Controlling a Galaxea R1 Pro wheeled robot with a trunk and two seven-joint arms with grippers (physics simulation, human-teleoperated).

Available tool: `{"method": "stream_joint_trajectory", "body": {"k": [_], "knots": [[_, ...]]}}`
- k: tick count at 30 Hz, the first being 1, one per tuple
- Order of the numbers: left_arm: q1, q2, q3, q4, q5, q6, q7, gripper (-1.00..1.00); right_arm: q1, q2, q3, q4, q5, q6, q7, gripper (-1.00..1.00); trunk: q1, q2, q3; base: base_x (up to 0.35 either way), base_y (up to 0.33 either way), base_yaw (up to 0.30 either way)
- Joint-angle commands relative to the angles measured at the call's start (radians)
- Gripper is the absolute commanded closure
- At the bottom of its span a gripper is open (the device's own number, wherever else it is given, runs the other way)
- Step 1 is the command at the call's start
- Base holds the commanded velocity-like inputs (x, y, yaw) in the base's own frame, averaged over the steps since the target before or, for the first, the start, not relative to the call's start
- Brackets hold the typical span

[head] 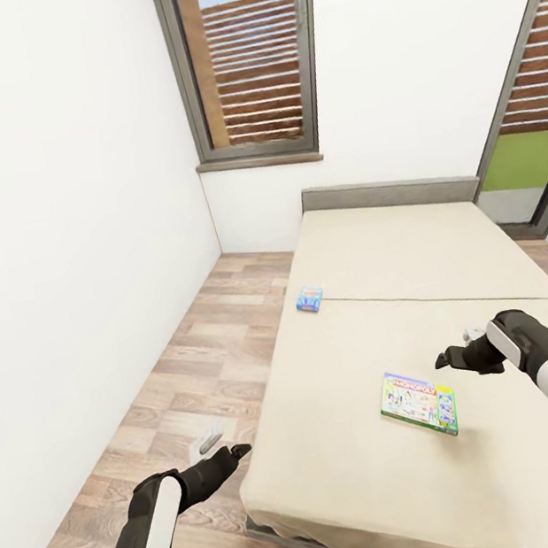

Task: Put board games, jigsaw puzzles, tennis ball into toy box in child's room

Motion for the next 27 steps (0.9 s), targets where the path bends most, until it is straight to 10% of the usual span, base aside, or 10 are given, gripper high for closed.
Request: {"method": "stream_joint_trajectory", "body": {"k": [1,27], "knots": [[-0.001,-0.001,0.004,-0.001,-0.005,0.006,-0.007,-1.00,0.000,0.000,-0.004,-0.001,0.000,0.005,0.002,-1.00,0.000,0.000,-0.002,0.000,0.000,0.000],[0.000,-0.001,0.047,-0.001,-0.003,0.005,-0.028,-1.00,0.004,-0.004,-0.031,-0.009,0.000,-0.064,0.003,-1.00,0.000,0.000,-0.005,0.000,0.000,0.000]]}}
